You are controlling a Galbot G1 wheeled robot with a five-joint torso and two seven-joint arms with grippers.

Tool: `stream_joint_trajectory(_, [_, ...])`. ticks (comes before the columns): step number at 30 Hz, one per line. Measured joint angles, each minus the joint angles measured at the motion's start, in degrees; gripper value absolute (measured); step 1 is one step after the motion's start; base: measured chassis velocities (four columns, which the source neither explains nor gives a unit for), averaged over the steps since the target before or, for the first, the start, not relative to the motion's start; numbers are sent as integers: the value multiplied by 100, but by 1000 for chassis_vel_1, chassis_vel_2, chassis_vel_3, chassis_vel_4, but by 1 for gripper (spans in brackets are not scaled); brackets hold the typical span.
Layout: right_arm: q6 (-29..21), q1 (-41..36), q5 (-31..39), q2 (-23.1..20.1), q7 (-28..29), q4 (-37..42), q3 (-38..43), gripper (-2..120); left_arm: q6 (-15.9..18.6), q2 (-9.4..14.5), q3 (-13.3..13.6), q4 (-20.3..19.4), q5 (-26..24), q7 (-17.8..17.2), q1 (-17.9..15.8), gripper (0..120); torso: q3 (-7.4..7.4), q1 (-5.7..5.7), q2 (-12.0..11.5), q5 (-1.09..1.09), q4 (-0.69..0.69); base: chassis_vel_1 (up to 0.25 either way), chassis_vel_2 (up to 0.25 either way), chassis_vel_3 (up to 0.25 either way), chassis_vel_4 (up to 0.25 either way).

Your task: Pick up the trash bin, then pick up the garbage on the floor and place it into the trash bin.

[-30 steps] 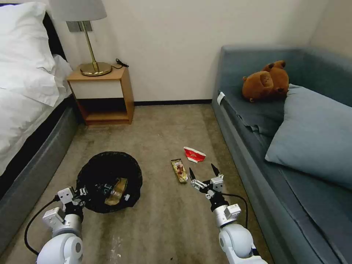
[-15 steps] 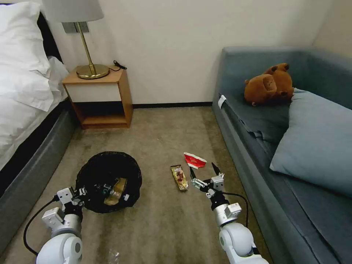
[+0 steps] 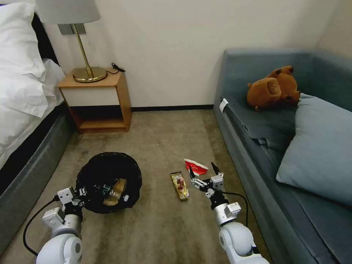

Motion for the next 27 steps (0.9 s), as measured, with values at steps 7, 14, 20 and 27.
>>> stream_joint_trajectory(7, [0, -6, -13, 7, 1, -4, -6, 100, -14, 25, 2, 0, 20, 7, 27, 3, 0, 0, 0, 0, 0, -85, 77, 81, -78])
stream_joint_trajectory(14, [2, -15, -15, 4, 1, -40, -11, 100, -15, 25, 23, -13, 87, -7, 22, 3, 0, 0, 0, 0, 0, -60, 70, 64, -80])
stream_joint_trajectory(20, [32, -36, -44, 2, -14, -80, -9, 100, 7, -25, 55, -76, 104, -40, 17, 3, 0, 0, 0, 0, 0, -83, 79, 75, -77])
stream_joint_trajectory(27, [134, -45, -115, 5, -13, -160, -32, 100, 12, -30, 57, -80, 100, -41, 16, 3, 0, 0, 0, 0, 0, -96, 80, 82, -89])
